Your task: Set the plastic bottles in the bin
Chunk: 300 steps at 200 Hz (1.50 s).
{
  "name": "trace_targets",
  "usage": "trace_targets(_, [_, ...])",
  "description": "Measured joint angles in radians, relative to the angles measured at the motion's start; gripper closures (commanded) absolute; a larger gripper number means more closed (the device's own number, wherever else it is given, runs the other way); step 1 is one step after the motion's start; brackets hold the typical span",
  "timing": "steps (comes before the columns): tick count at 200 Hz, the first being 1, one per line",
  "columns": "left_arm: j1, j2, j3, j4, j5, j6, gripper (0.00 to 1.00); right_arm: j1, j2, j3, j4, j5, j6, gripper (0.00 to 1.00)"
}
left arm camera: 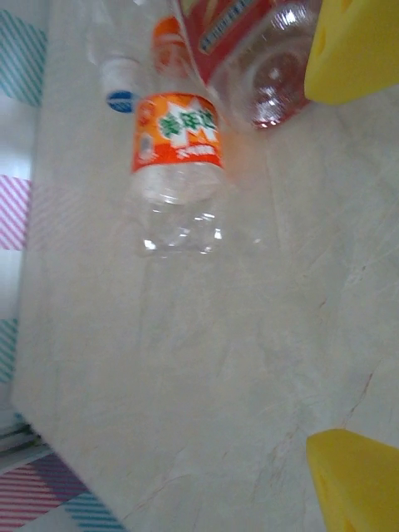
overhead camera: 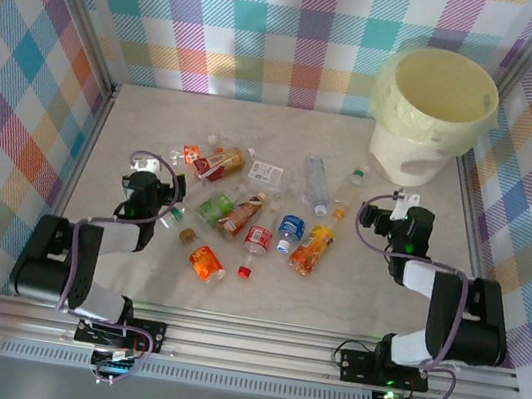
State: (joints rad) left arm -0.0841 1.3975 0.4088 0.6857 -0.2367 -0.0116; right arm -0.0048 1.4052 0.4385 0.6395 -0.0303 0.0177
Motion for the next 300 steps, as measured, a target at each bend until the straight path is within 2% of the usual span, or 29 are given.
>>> trace_targets(23, [0.0, -0.116, 0.0, -0.069, -0.009, -0.023, 0.0, 0.001, -0.106, 0.057, -0.158, -0.005, 0.037, 0.0])
trace_targets(49, [-0.001, -0.254, 0.006, -0.212, -0.031, -0.102, 0.0, 0.003, -0.179, 0.168, -0.38, -0.024, 0.147, 0.0])
trace_targets(77, [-0.001, -0.402, 0.044, -0.411, -0.072, -0.252, 0.0, 0.005, -0.248, 0.203, -0.553, -0.087, 0.3, 0.0])
trace_targets(109, [-0.001, -0.54, 0.056, -0.604, -0.043, -0.44, 0.0, 0.006, -0.254, 0.23, -0.742, -0.134, 0.476, 0.0])
trace_targets(137, [-0.001, -0.599, 0.054, -0.722, 0.042, -0.589, 0.0, 0.027, -0.15, 0.312, -0.82, -0.193, 0.57, 0.0])
trace_targets(176, [-0.001, -0.605, 0.054, -0.816, 0.166, -0.727, 0.0, 0.125, 0.037, 0.462, -0.87, -0.127, 0.608, 0.0])
trace_targets(212, [-0.001, -0.555, 0.069, -0.852, 0.248, -0.75, 0.0, 0.194, 0.21, 0.631, -0.911, -0.014, 0.609, 0.0])
trace_targets(252, [-0.001, -0.525, 0.082, -0.851, 0.278, -0.751, 0.0, 0.249, 0.391, 0.805, -0.982, 0.113, 0.584, 0.0])
trace_targets(300, [-0.001, -0.506, 0.082, -0.843, 0.286, -0.751, 0.0, 0.269, 0.515, 0.882, -1.053, 0.237, 0.557, 0.0])
